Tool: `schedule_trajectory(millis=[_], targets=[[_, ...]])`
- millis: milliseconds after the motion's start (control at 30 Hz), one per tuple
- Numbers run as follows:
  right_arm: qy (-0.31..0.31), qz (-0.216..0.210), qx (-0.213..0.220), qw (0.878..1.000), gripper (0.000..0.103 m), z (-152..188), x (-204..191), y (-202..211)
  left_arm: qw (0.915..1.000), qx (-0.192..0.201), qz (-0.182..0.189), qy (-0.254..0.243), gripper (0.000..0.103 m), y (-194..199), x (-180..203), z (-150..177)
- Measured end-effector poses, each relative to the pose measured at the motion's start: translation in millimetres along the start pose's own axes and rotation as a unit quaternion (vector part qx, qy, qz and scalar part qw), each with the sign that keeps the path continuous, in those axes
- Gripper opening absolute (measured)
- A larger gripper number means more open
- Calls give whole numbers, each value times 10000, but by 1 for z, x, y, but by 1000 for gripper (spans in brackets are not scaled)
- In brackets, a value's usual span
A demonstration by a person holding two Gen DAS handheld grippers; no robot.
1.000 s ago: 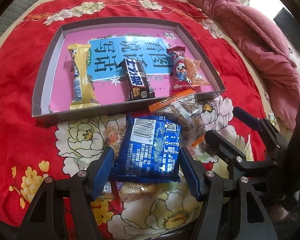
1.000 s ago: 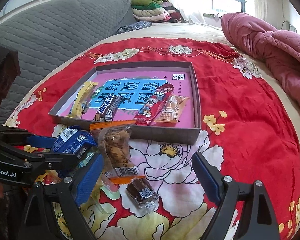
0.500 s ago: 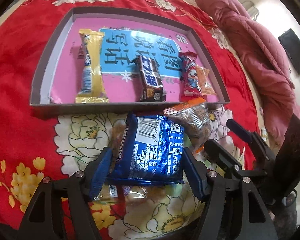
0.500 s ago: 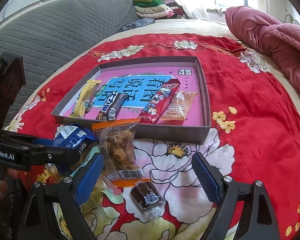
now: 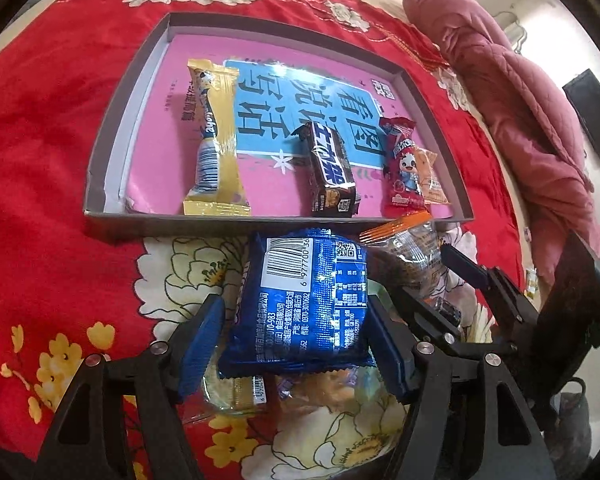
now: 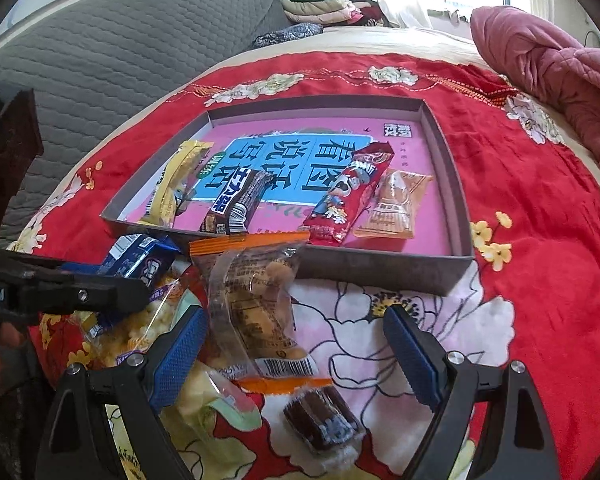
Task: Organize snacks
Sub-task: 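Grasp the blue biscuit packet with the left gripper while the right grasps the clear cookie bag, then lift the blue packet over the tray with the left gripper while the right carries the clear bag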
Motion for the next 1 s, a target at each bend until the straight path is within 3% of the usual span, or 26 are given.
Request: schedule_trajectory(millis=[233, 300, 500, 567, 1000], targets=[[-59, -8, -93, 9999, 89, -1, 0, -12, 10000, -29, -22, -63, 72, -2, 1, 2], [90, -28, -72, 9999, 84, -1, -4, -13, 10000, -30, -27, -51, 72, -3, 0, 2], [160, -357, -72, 9992, 58, -1, -12, -16, 10000, -41, -49, -8, 72, -5, 0, 2], [192, -453, -24, 9988, 44, 0, -14, -14, 10000, -34, -57, 3, 72, -5, 0, 2], [179, -521, 169, 9983, 42, -1, -11, -3, 9999, 119, -72, -73, 65, 0, 5, -1]])
Point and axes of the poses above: each gripper's, at about its wrist camera, not at the fingertips, and y roughly against the way its jaws point, x to its right, z to its underside, the point moved 1 cm from there along -y, roughly the way its jaws point, and after that the axes turned 12 degrees about x, right-handed, at the moved point
